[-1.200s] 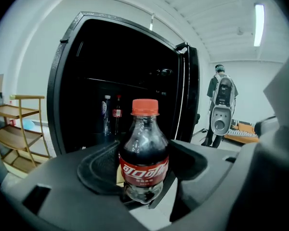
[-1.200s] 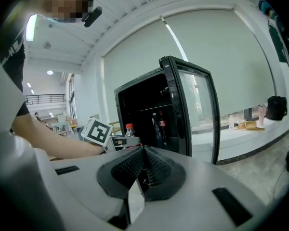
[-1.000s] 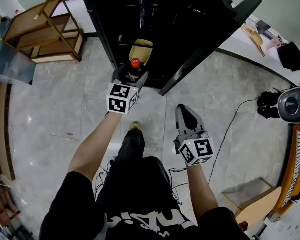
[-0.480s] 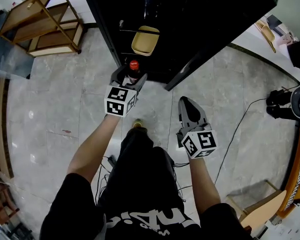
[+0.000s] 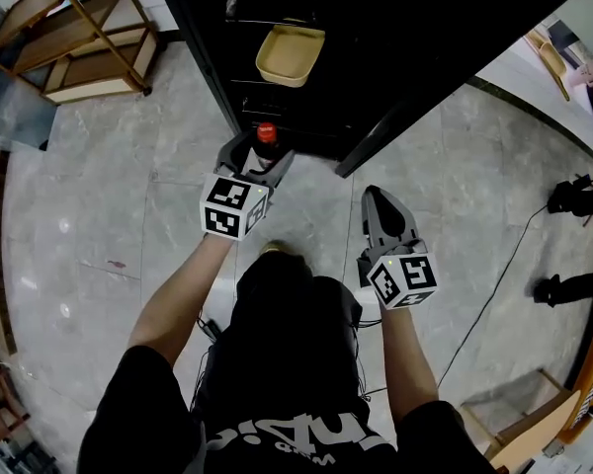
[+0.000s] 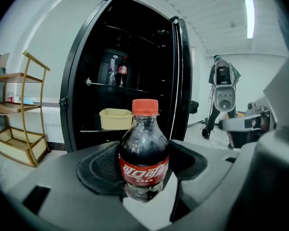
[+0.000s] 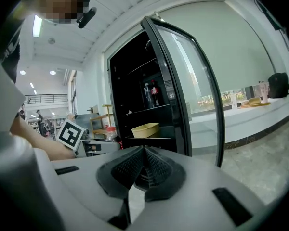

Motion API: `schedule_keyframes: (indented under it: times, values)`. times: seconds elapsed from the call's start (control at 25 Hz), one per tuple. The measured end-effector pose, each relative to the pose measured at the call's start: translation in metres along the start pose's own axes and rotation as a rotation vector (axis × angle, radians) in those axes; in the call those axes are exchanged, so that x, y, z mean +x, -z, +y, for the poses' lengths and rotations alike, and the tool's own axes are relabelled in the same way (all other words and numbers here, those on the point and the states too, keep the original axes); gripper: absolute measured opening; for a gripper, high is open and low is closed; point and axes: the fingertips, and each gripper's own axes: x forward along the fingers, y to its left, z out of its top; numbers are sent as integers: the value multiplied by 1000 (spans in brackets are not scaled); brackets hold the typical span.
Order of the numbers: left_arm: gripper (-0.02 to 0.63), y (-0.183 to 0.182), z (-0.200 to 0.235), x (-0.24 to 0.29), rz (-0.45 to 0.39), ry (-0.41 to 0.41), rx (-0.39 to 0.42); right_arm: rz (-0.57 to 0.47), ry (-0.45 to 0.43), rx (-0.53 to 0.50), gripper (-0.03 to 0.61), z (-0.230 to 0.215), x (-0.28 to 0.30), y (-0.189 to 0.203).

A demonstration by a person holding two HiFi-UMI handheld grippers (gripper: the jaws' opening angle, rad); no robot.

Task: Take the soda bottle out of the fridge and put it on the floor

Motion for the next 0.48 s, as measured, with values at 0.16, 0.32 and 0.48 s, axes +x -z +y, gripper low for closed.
schedule_keyframes:
  times: [0.16, 0.32, 0.48]
  values:
    - [302, 35, -4, 15, 1, 9, 14, -38, -1, 6, 25, -26, 12, 43]
    - [302, 69, -13, 32, -4, 31, 23, -50, -4, 6, 25, -46, 21, 83]
    - [302, 100, -18, 42, -12, 40, 20, -41, -6, -7, 25, -57, 26, 116]
